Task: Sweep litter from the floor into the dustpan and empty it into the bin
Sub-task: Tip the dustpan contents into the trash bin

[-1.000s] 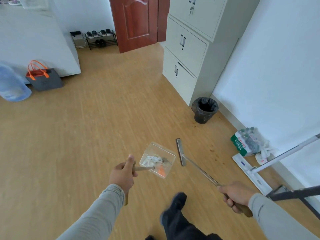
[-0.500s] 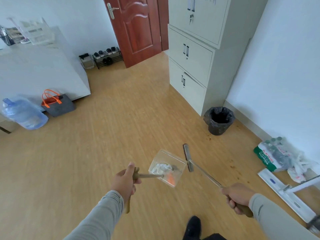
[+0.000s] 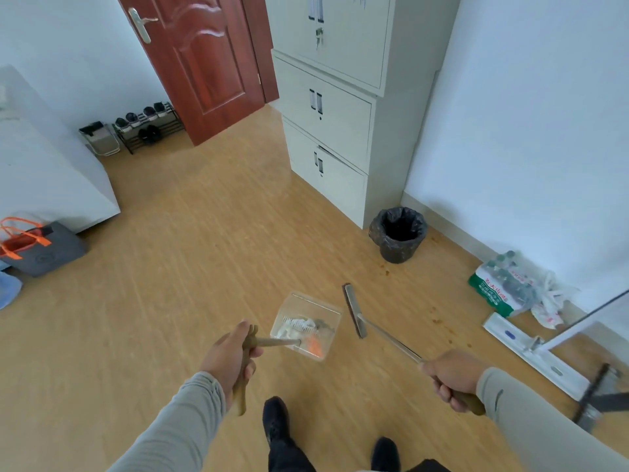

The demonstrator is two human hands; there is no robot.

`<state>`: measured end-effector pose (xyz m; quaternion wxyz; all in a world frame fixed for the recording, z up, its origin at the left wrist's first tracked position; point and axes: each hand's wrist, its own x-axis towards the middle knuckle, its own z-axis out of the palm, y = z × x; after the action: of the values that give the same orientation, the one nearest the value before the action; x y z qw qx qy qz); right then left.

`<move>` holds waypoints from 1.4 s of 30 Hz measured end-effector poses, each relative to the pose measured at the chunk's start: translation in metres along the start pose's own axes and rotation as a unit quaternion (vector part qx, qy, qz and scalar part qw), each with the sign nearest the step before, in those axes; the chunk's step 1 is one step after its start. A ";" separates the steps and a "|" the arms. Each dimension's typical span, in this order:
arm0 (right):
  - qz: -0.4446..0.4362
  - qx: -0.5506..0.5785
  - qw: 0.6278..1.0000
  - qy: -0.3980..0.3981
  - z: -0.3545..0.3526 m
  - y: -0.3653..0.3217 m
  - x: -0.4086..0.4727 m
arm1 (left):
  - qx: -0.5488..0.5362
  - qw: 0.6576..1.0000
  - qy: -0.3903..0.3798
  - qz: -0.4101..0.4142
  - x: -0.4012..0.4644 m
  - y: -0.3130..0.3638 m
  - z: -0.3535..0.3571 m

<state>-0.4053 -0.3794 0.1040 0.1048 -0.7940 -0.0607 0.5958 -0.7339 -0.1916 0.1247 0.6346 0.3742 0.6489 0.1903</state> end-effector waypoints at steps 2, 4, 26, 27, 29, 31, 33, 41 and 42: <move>0.009 0.012 1.000 0.005 0.006 -0.010 -0.001 | 0.007 1.000 -0.017 -0.003 0.019 0.011 -0.008; 0.016 0.023 1.000 0.012 0.015 -0.024 -0.001 | 0.008 0.999 -0.033 -0.008 0.039 0.024 -0.018; 0.074 0.066 0.994 0.050 0.081 -0.172 -0.005 | 0.048 0.978 -0.182 -0.091 0.209 0.149 -0.073; 0.073 0.067 0.994 0.046 0.077 -0.174 -0.003 | 0.050 0.977 -0.187 -0.093 0.212 0.153 -0.069; 0.067 0.070 0.994 0.041 0.065 -0.178 0.005 | 0.062 0.975 -0.196 -0.088 0.217 0.161 -0.058; 0.062 0.067 0.995 0.031 0.055 -0.181 0.013 | 0.072 0.975 -0.193 -0.080 0.216 0.172 -0.044; 0.063 0.078 0.995 0.020 0.045 -0.184 0.023 | 0.066 0.975 -0.196 -0.081 0.215 0.185 -0.030; 0.041 0.135 0.990 0.026 0.006 -0.186 0.056 | 0.160 0.965 -0.207 -0.033 0.227 0.238 0.023; 0.037 0.141 0.989 0.025 0.002 -0.185 0.058 | 0.169 0.962 -0.213 -0.026 0.227 0.242 0.032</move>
<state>-0.3856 -0.1868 0.0936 0.1952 -0.7877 0.0557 0.5816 -0.6247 0.1229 0.1403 0.6903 0.4911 0.5308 -0.0231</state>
